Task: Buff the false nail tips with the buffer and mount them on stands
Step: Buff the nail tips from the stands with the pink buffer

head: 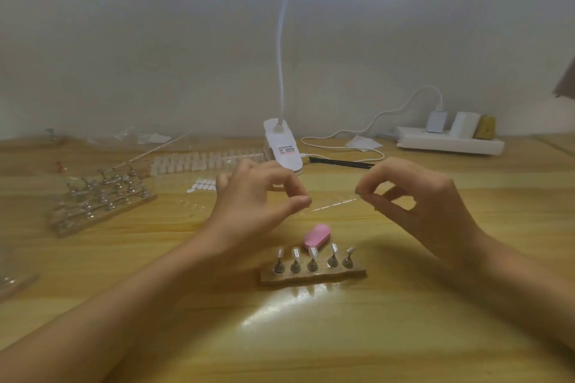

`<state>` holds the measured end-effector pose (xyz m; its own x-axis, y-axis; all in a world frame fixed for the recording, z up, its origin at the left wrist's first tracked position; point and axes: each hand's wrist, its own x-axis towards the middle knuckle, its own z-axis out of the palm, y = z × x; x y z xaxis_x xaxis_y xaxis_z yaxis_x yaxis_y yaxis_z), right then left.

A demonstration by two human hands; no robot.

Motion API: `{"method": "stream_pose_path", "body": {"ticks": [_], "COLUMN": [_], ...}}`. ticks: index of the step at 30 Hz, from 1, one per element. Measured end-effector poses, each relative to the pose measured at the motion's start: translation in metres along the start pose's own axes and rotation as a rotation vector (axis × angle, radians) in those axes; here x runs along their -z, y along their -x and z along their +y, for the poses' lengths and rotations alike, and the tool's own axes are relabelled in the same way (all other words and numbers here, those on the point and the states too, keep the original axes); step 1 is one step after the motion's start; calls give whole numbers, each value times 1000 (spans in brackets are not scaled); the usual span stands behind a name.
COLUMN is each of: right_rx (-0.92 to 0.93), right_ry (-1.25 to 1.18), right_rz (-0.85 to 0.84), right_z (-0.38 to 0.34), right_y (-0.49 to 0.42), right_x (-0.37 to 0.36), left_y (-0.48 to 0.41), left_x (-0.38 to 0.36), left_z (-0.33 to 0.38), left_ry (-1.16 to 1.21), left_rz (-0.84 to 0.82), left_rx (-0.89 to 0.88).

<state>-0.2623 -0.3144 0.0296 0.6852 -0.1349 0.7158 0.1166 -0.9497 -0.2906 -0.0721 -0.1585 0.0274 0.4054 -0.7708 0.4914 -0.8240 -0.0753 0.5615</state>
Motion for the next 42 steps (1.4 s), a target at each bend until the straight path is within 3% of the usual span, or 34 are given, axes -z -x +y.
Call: {"method": "stream_pose_path", "body": {"ticks": [2,6,8,11,13,15,19,24,26,29,33,39,42], "right_rx": [179,299,187,-261,-485,-582,-429,-310,-283,-351,-458,-601,-631], "right_ry": [122,166,50,-216,-309,-274,5,-93,-95,-258,-479,-634,-676], "right_rz": [-11,-14,-1,-3,-25,-59,-152,-453,-448,-352,-388,-443,-381], "right_z": [6,9,8,10,17,22,19,-4,-5,-5,-2,0,-3], "right_y": [1,3,4,-1,-2,-1,1,2,6,4,3,-9,-14], "right_x": [3,4,0,-4,-5,-6,-8,-24,-30,-29,-28,-27,-34], "left_y": [-4,-7,-7,-8,-7,-5,-3,3,6,7,7,7,7], "left_x": [2,11,11,11,12,11,4,-1,-5,-10,-11,-9,-9], "left_z": [0,2,2,0,0,-1,-5,-7,-8,-10,-10,-10,-10], "left_ry": [169,416,372,301,359,381,430,514,542,574,552,551,619], "left_rz": [-116,-355,-293,-59,-27,-38,-57,-179,-206,-217,-221,-230,-218], "left_rx": [135,322,297,169,110,98,106,121,165,192,160,164,181]}}
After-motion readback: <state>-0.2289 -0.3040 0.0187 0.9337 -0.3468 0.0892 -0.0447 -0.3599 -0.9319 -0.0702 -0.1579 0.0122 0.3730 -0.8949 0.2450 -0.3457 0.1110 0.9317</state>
